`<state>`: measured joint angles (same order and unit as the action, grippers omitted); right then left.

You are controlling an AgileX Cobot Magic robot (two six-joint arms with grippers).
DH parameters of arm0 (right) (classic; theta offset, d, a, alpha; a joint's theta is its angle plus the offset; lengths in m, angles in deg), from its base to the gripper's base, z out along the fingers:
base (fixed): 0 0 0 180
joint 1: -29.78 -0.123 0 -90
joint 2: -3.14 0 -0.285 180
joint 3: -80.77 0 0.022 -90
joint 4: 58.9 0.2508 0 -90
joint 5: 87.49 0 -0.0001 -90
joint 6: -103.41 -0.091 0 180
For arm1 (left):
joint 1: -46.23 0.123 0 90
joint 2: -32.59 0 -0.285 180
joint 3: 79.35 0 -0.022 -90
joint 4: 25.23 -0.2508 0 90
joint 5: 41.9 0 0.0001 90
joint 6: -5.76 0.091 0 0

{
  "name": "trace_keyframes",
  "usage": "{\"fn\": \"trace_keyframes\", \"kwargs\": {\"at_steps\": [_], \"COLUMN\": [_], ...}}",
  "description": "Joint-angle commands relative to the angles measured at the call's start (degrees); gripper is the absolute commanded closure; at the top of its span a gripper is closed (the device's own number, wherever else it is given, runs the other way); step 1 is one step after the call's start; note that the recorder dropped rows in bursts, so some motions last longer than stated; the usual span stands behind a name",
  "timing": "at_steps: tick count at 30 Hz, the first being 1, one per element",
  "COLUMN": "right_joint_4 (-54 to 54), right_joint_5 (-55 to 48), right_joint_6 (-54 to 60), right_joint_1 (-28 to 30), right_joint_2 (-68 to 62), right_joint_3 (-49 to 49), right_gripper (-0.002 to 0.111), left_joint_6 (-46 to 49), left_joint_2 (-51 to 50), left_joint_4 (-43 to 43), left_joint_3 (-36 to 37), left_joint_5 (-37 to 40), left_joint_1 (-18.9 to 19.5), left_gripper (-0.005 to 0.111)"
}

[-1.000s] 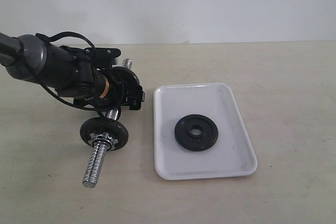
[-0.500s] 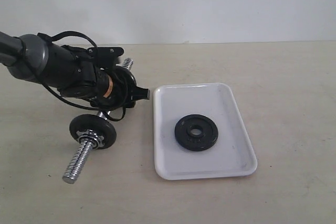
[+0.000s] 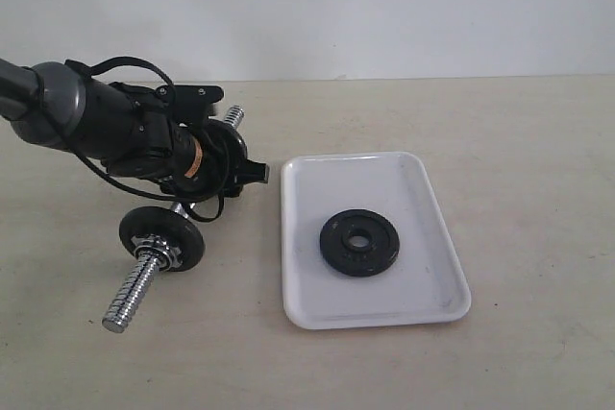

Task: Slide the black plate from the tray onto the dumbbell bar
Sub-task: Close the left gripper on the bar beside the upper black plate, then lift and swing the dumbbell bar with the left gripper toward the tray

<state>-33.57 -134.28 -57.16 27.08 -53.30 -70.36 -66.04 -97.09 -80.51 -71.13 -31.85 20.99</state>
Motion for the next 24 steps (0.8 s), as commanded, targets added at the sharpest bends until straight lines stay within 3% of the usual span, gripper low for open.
{"fn": "trace_keyframes", "kwargs": {"at_steps": [1, 5, 17, 24], "right_joint_4": [-0.1, -0.1, -0.1, -0.1], "right_joint_5": [0.4, 0.3, 0.3, 0.3], "right_joint_6": [0.6, 0.6, 0.6, 0.6], "right_joint_1": [0.2, 0.2, 0.2, 0.2], "right_joint_2": [0.0, 0.0, 0.0, 0.0], "right_joint_3": [-0.4, -0.4, -0.4, -0.4], "right_gripper": [0.108, 0.108, 0.108, 0.108], "left_joint_6": [0.5, 6.3, 13.1, 31.3], "left_joint_2": [-0.5, -0.5, -0.5, -0.5], "left_joint_4": [0.4, 0.4, 0.4, 0.4], "left_joint_3": [0.5, 0.5, 0.5, 0.5], "left_joint_5": [-0.1, 1.1, 1.6, 2.3], "left_joint_1": [-0.1, -0.1, -0.1, -0.1], "left_gripper": [0.087, 0.102, 0.102, 0.102]}}
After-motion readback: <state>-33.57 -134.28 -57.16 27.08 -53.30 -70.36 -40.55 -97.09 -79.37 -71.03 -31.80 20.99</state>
